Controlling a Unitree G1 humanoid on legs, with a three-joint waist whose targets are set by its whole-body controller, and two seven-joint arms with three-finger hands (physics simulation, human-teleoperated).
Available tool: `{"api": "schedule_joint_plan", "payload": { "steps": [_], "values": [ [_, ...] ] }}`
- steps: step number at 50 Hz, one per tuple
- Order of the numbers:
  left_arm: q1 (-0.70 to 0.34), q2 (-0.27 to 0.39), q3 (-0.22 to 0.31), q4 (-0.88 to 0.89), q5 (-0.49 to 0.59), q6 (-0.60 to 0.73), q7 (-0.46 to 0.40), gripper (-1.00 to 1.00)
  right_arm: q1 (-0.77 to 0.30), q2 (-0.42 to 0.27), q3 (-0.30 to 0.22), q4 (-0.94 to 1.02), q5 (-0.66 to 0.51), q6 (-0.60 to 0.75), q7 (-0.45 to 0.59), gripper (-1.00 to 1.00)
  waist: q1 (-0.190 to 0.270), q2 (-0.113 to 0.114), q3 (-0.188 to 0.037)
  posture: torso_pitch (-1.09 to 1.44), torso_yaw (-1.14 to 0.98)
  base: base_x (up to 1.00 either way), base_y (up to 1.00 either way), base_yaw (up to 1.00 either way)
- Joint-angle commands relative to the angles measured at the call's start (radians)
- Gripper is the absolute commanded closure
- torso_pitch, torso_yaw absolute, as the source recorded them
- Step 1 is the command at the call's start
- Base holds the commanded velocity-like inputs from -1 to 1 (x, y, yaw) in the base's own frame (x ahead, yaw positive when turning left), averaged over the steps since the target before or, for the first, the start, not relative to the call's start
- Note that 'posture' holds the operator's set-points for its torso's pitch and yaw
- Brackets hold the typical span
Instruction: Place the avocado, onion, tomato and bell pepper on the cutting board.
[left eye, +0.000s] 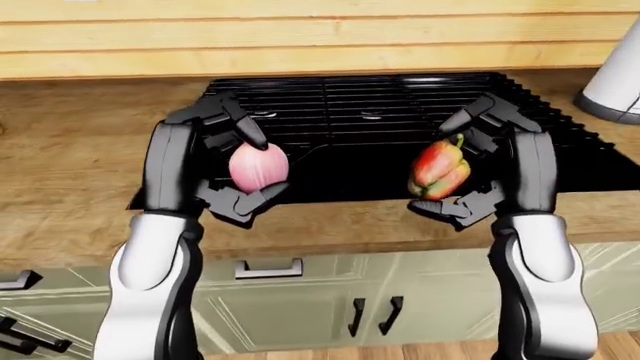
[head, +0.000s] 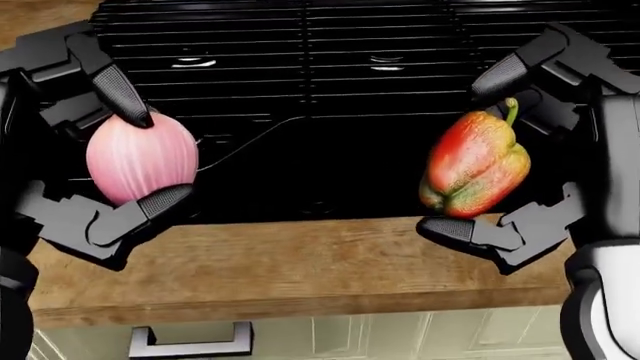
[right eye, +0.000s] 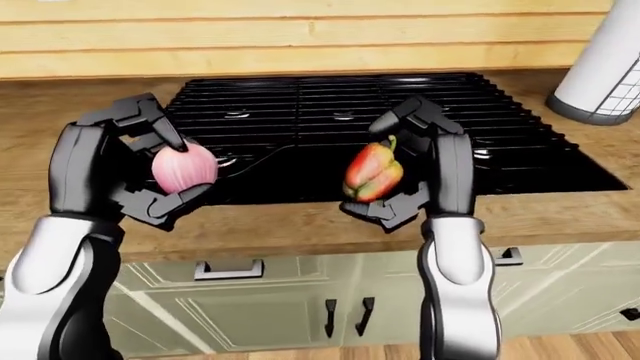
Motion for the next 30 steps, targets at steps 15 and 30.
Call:
{"api": "schedule_joint_plan", "payload": {
  "steps": [15,30],
  "values": [
    [-0.034,0.009,0.001,-0.028,0.008,-0.008,-0.002,1.00,-0.037,-0.007,-0.001,-0.020,-0.017,-0.012,0.006,1.00,0.010,0.113,-0.026,0.00,0.00,0.00,0.65,0.00],
    [-0.028,-0.001,-0.010,-0.009,0.027,-0.036,-0.006,1.00,-0.021,-0.002,-0.001,-0.022,-0.017,-0.026,0.006,1.00,-0.007,-0.013,-0.041,0.00,0.00,0.00,0.65,0.00]
  ]
}}
